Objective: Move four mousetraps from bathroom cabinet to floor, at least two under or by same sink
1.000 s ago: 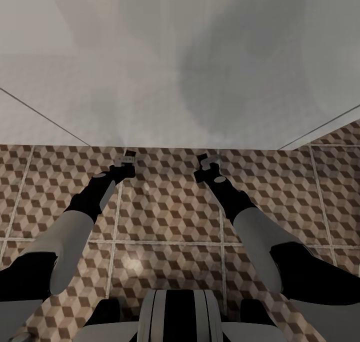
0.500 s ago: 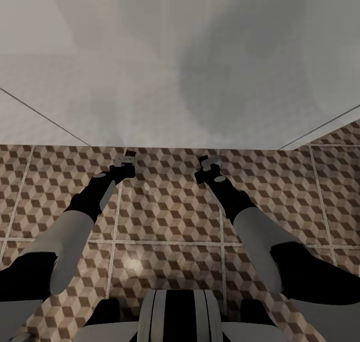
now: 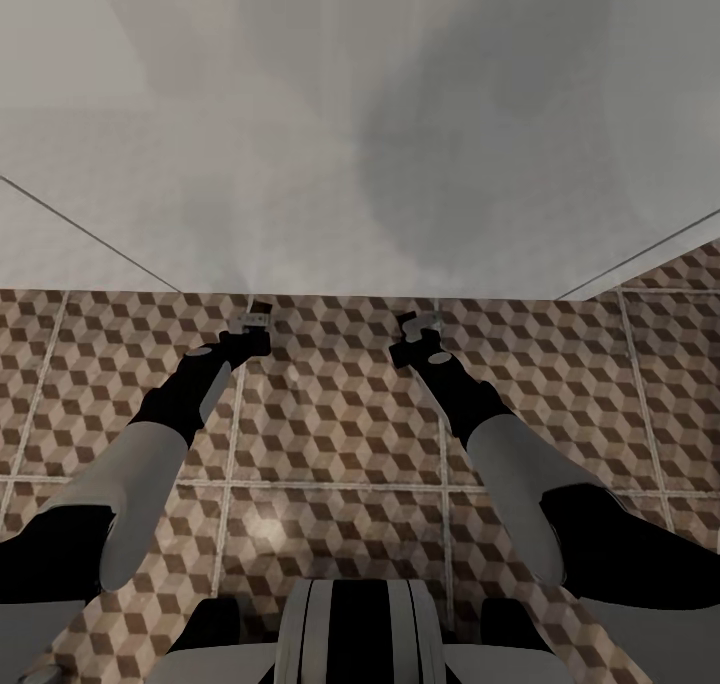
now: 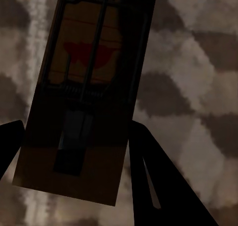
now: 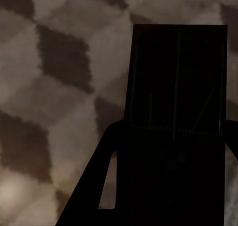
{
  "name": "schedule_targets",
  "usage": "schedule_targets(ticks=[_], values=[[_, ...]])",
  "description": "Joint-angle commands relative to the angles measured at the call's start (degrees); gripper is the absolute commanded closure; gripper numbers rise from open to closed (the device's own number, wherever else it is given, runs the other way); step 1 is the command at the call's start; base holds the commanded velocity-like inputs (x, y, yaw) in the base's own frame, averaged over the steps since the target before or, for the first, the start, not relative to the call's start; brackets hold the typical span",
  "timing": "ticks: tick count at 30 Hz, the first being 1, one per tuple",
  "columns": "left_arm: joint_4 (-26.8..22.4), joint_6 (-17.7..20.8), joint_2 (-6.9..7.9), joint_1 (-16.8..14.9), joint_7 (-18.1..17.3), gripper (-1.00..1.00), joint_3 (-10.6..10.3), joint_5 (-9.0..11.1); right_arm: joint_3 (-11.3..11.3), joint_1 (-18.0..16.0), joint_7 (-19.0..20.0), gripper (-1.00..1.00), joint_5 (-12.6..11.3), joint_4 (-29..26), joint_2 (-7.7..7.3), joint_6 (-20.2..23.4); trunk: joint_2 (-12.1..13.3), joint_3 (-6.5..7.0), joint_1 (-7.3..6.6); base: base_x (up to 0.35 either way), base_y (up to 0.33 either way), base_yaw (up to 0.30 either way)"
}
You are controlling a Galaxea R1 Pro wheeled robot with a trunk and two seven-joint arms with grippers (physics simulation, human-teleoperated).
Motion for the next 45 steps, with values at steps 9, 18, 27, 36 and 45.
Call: schedule_targets(ticks=[9, 18, 27, 36, 45], values=[[-0.25, 0.39, 0.01, 0.00, -0.06, 1.00, -0.09, -0.03, 0.07, 0.00, 0.16, 1.00, 0.59, -0.12, 0.00, 0.28, -0.01, -0.03, -0.01, 0.000, 0.000, 0.000], [-0.58, 0.46, -0.03, 0.00, 0.01, 1.00, -0.09, 0.02, 0.08, 0.00, 0.17, 1.00, 0.51, -0.12, 0.00, 0.14, -0.01, -0.03, -0.01, 0.000, 0.000, 0.000], [-0.87, 0.50, -0.04, 0.00, 0.02, 1.00, -0.09, 0.02, 0.13, 0.00, 0.17, 1.00, 0.50, -0.12, 0.00, 0.12, -0.01, -0.03, -0.01, 0.000, 0.000, 0.000], [-1.05, 0.50, -0.03, 0.09, 0.02, 1.00, -0.09, 0.02, 0.15, 0.00, 0.17, 1.00, 0.50, 0.05, 0.00, 0.12, -0.01, -0.03, -0.01, 0.000, 0.000, 0.000], [-1.06, 0.50, -0.04, 0.09, 0.02, 1.00, -0.09, 0.02, 0.11, 0.00, 0.17, 1.00, 0.50, 0.83, 0.00, 0.07, -0.01, -0.03, -0.01, 0.000, 0.000, 0.000]])
